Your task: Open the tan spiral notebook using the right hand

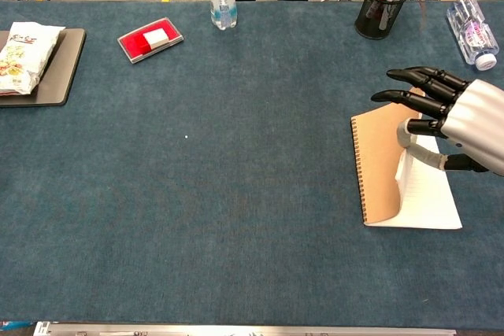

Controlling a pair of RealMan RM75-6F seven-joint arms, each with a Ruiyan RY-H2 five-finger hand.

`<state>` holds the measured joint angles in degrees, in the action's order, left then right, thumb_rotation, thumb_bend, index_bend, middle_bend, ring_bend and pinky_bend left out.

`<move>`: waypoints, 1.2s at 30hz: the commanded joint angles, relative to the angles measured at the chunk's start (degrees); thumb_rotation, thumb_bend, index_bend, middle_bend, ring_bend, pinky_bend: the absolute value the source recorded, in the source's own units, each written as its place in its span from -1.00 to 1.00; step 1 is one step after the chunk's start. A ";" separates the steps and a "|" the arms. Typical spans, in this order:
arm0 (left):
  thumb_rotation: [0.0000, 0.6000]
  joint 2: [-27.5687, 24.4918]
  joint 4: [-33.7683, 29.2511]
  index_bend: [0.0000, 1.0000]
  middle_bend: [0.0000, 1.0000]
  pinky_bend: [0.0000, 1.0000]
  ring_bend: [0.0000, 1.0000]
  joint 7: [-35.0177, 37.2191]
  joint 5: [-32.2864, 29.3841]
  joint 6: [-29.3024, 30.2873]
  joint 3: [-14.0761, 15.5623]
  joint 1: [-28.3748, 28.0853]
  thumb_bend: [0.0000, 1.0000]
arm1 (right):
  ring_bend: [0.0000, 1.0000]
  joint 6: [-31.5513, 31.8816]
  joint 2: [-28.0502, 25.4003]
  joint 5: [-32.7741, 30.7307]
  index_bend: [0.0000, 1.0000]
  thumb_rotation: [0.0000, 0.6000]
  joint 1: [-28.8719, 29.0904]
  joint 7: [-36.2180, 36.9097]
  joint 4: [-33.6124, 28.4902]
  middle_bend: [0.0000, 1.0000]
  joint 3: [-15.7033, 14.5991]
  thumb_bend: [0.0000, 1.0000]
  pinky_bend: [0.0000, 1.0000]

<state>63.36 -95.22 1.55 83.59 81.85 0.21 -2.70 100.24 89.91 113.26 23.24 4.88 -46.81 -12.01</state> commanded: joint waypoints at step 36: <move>1.00 -0.88 -0.43 0.32 0.22 0.44 0.15 1.25 0.65 0.74 0.01 0.32 -0.40 | -0.90 -4.12 24.36 -4.34 -0.35 1.00 3.73 14.35 21.75 -0.60 3.94 -0.32 -0.73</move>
<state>62.47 -95.65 2.81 84.24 82.60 0.21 -2.38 96.27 113.66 109.26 26.86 18.65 -25.67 -8.15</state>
